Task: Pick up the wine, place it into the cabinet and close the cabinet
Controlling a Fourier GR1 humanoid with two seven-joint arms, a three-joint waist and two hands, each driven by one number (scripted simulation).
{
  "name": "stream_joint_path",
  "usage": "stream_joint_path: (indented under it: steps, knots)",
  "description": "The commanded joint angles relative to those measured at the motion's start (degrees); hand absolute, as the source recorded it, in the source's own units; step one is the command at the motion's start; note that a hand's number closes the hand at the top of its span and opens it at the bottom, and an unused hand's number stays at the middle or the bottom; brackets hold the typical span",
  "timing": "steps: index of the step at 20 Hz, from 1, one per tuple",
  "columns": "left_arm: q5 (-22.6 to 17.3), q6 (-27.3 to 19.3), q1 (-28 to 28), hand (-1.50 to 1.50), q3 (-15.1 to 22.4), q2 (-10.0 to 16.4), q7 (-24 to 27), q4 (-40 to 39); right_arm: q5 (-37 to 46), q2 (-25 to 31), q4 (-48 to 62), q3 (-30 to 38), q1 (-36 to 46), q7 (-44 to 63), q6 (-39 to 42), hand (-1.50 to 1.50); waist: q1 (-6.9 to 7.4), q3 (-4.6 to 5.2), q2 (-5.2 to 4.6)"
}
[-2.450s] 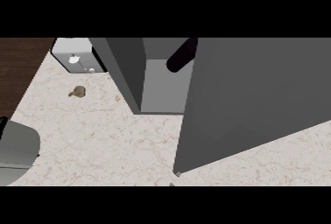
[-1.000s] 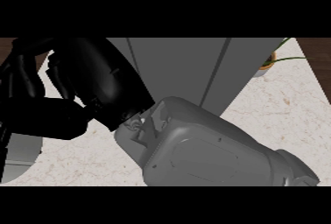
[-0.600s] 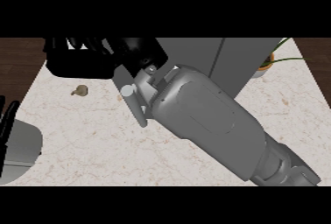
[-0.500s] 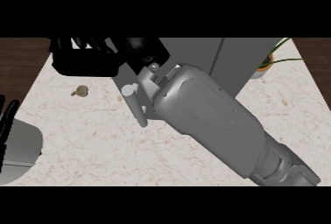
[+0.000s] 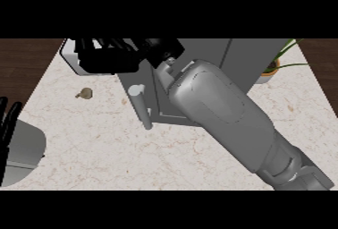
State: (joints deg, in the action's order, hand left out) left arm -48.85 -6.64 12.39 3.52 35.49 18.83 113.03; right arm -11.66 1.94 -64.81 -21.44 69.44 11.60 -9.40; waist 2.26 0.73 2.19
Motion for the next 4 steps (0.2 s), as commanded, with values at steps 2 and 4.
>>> stream_joint_path:
  steps: [2, 4]
  knots:
    - [0.0, -0.2, -2.0, -1.50, -0.5, 0.0, -0.8, -0.4, 2.9, 4.7, 9.1, 3.5, -1.2, -3.2, -1.3, 1.50, -1.02, -0.66, -2.99]
    - [-0.3, -0.3, -2.2, -1.50, -0.4, -0.1, -1.7, -0.7, 2.6, 4.6, 9.8, 4.2, 0.6, -2.5, -0.7, 1.50, -0.74, -0.63, -3.01]
